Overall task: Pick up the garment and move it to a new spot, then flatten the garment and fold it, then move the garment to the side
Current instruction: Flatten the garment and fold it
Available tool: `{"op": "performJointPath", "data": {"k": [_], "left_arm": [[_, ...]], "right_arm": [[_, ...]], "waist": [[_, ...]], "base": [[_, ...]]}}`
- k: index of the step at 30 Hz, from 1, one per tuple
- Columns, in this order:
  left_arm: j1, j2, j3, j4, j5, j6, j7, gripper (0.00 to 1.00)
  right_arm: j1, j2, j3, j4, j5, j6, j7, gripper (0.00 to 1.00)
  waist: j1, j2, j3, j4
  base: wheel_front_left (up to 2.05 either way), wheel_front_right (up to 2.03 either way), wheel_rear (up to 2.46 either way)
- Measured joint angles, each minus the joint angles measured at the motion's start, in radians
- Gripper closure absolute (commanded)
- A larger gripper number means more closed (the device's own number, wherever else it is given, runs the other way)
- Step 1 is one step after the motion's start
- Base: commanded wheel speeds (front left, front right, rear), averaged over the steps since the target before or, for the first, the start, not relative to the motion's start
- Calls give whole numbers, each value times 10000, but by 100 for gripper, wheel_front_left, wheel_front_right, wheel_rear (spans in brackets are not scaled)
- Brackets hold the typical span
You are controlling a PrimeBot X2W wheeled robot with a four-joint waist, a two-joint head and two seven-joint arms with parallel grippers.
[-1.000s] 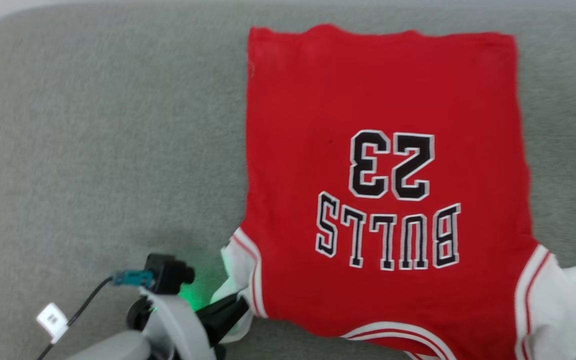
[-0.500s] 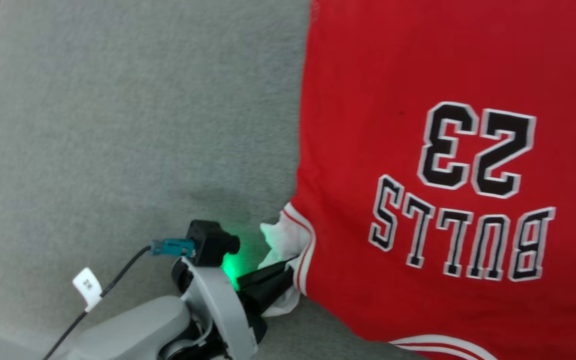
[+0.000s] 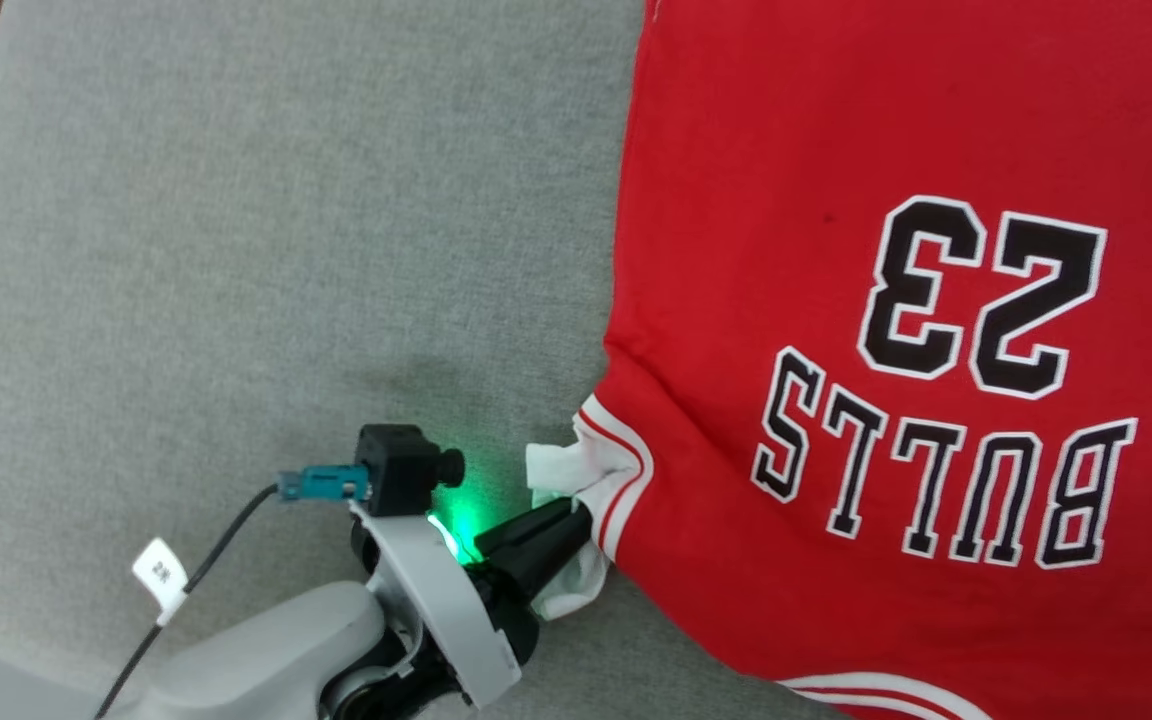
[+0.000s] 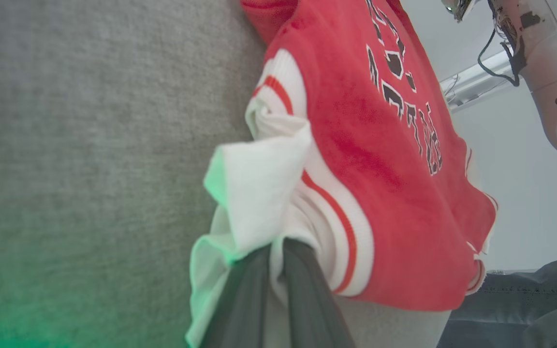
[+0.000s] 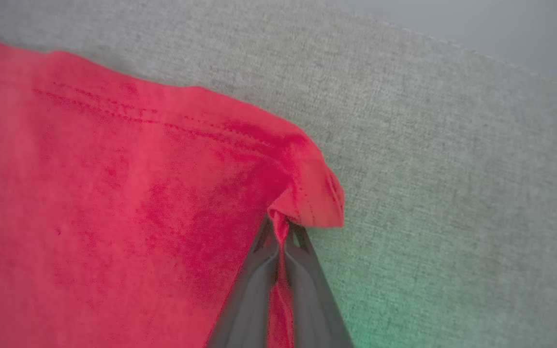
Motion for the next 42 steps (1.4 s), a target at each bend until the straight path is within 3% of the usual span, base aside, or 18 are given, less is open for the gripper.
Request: {"op": "performJointPath", "data": {"k": [4,7,12,18,21,27,32,36,37,38,42], "left_arm": [[465,4,550,236,-153,0,-144,100],[1028,23,1152,270,-215,2,-169,100],[2103,207,1960,491,10,67,-167,100],[2935,587,2602,639,282,136,-132,100],[3191,625,2974,725,385,153,-130,100],[3669,560,3881,796,604,268,-128,100],[3945,662,4126,805,807,407,-130,100],[4001,811,4167,759,963,522,-128,100],[4001,844,4153,754,986,539,-119,100],[4001,874,4149,744,1003,593,-115,100],[4010,892,4153,709,1005,631,-79,100]], "right_arm": [[541,-134,222,-54,790,0,-627,100],[1373,-575,516,-566,1578,4,-815,100],[3780,-1802,637,-2234,2991,4,-767,100],[7254,-2351,-420,-4661,4381,2,-888,100],[9069,-2197,-976,-5820,4585,4,-903,100],[11951,-1047,-1503,-7565,4412,2,-1009,100],[12835,-148,-995,-8065,4219,2,-1078,100],[12781,-27,-380,-7958,3818,2,-1133,100],[12710,-25,-303,-7963,3728,2,-1325,58],[12595,-21,-297,-7956,3626,2,-1559,0],[12295,-309,-437,-8094,3591,2,-1866,0]], "waist": [[0,0,-411,-162],[0,0,-854,-328],[1,0,-1725,-701],[0,0,-2421,-1384],[0,0,-2647,-1761],[0,0,-2946,-2468],[0,0,-3045,-2971],[0,0,-3081,-3328],[0,0,-3093,-3399],[0,0,-3107,-3465],[0,0,-3193,-3620]], "base": [[0,0,0],[0,0,0],[0,0,0],[0,0,0],[0,0,0],[0,0,0],[0,0,0],[0,0,0],[0,0,0],[0,0,0],[0,0,0]]}}
